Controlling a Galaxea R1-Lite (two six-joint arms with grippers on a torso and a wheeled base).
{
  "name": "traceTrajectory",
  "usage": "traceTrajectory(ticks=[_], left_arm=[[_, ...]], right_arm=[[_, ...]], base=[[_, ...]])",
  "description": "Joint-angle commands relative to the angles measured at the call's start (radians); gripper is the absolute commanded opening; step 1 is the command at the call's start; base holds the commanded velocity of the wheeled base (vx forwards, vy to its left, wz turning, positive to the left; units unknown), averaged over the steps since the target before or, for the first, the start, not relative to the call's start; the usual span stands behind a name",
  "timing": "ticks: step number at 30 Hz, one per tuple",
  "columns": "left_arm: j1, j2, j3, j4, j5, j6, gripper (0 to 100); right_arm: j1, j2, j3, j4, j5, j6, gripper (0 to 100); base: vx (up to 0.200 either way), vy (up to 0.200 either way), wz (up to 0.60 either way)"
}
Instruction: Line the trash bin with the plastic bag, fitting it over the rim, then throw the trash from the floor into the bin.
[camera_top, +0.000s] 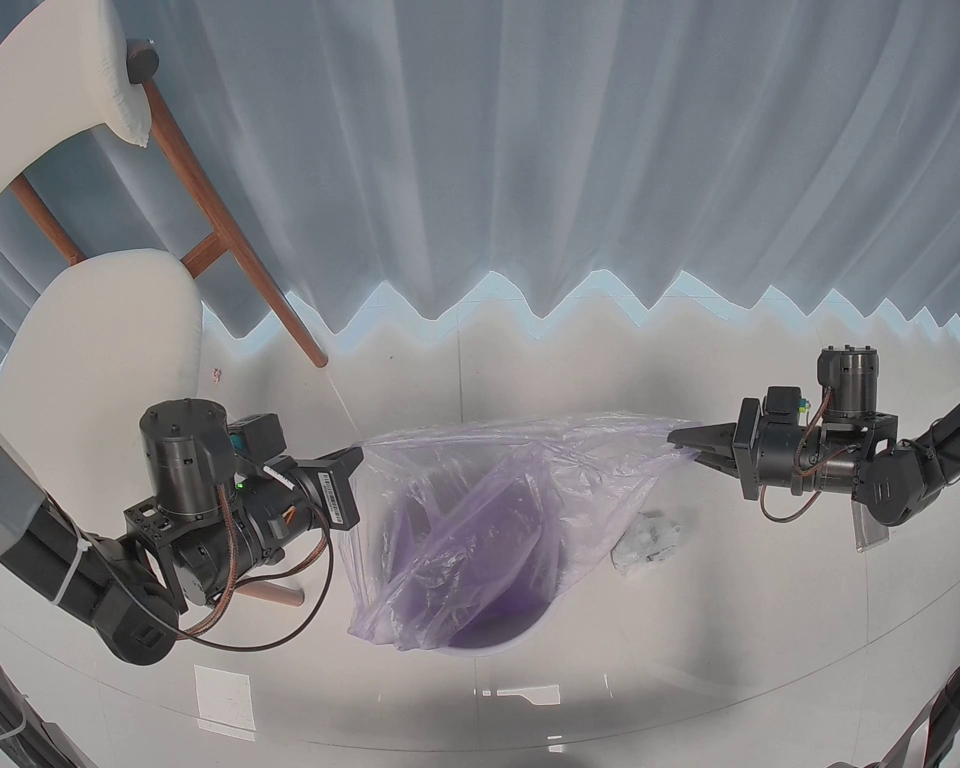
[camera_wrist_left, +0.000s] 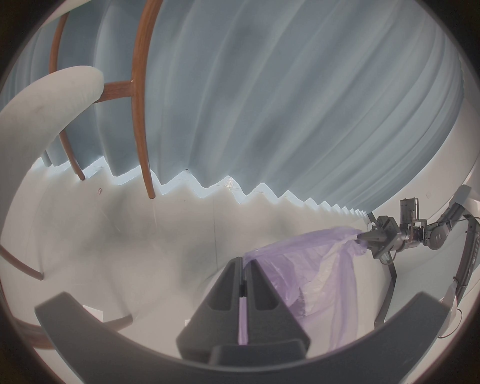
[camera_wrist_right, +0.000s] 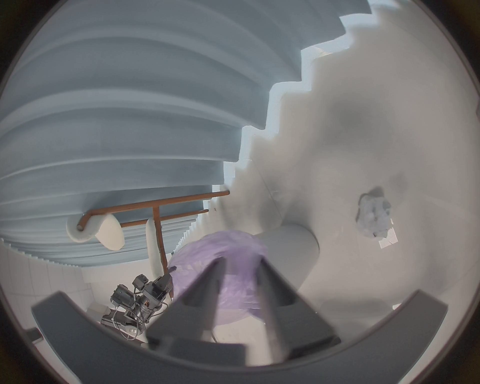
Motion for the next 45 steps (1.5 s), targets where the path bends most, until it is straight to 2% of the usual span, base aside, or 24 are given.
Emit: traceTrajectory(ticks=[1, 3, 5, 6, 7, 9, 10, 12, 13, 14, 16, 20, 23, 25, 26, 27, 39, 45], left_arm=[[-0.021, -0.012, 0.01, -0.003, 0.002, 0.0, 0], [-0.021, -0.013, 0.01, -0.005, 0.002, 0.0, 0], [-0.023, -0.015, 0.01, -0.006, 0.002, 0.0, 0], [-0.023, -0.015, 0.01, -0.006, 0.002, 0.0, 0], [-0.032, -0.013, 0.011, -0.006, 0.002, -0.002, 0], [-0.04, -0.013, 0.013, -0.006, 0.002, -0.002, 0], [-0.044, -0.013, 0.014, -0.006, 0.002, -0.002, 0], [-0.044, -0.013, 0.019, -0.006, 0.002, -0.002, 0], [-0.047, -0.013, 0.021, -0.008, 0.002, -0.002, 0], [-0.047, -0.013, 0.021, -0.008, 0.002, -0.002, 0], [-0.07, -0.018, 0.027, -0.008, 0.002, -0.005, 0], [-0.101, -0.019, 0.033, -0.001, 0.002, -0.031, 0], [-0.103, -0.019, 0.034, -0.001, 0.003, -0.032, 0], [-0.103, -0.023, 0.034, 0.0, 0.003, -0.032, 0], [-0.103, -0.023, 0.034, 0.0, 0.003, -0.032, 0], [-0.103, -0.024, 0.034, -0.001, 0.003, -0.032, 0], [-0.124, -0.029, 0.048, -0.001, 0.006, -0.031, 0], [-0.126, -0.036, 0.048, -0.001, 0.008, -0.031, 0]], right_arm=[[0.039, 0.005, 0.036, -0.072, -0.009, 0.015, 100], [0.043, -0.004, 0.052, -0.092, -0.009, 0.03, 100], [0.066, -0.06, 0.075, -0.089, -0.006, 0.096, 100], [0.067, -0.064, 0.077, -0.087, -0.006, 0.101, 100], [0.102, -0.13, 0.085, -0.072, 0.003, 0.182, 100], [0.136, -0.167, 0.085, -0.043, 0.01, 0.229, 100], [0.199, -0.21, 0.082, 0.02, 0.012, 0.266, 100], [0.256, -0.231, 0.08, 0.079, 0.01, 0.271, 100], [0.308, -0.233, 0.078, 0.114, 0.009, 0.271, 100], [0.308, -0.233, 0.078, 0.114, 0.009, 0.271, 100], [0.363, -0.213, 0.075, 0.117, -0.002, 0.277, 100], [0.369, -0.138, 0.057, 0.095, -0.034, 0.28, 100], [0.368, -0.08, 0.045, 0.06, -0.094, 0.28, 100], [0.368, -0.024, 0.032, 0.02, -0.169, 0.288, 100], [0.368, -0.024, 0.032, 0.02, -0.169, 0.288, 100], [0.368, 0.011, 0.025, -0.004, -0.204, 0.314, 100], [0.348, 0.103, -0.03, -0.124, -0.212, 0.464, 100], [0.332, 0.172, -0.032, -0.23, -0.255, 0.472, 100]], base=[[0.0, 0.0, 0.0], [0.0, 0.0, 0.0], [0.0, 0.0, 0.0], [0.0, 0.0, 0.0], [0.0, 0.0, 0.0], [0.0, 0.0, 0.0], [0.0, 0.0, 0.0], [0.0, 0.0, 0.0], [0.0, 0.0, 0.0], [0.0, 0.0, 0.0], [0.0, 0.0, 0.0], [0.0, 0.0, 0.0], [0.0, 0.0, 0.0], [0.0, 0.0, 0.0], [0.0, 0.0, 0.0], [0.0, 0.0, 0.0], [0.0, 0.0, 0.0], [0.0, 0.0, 0.0]])
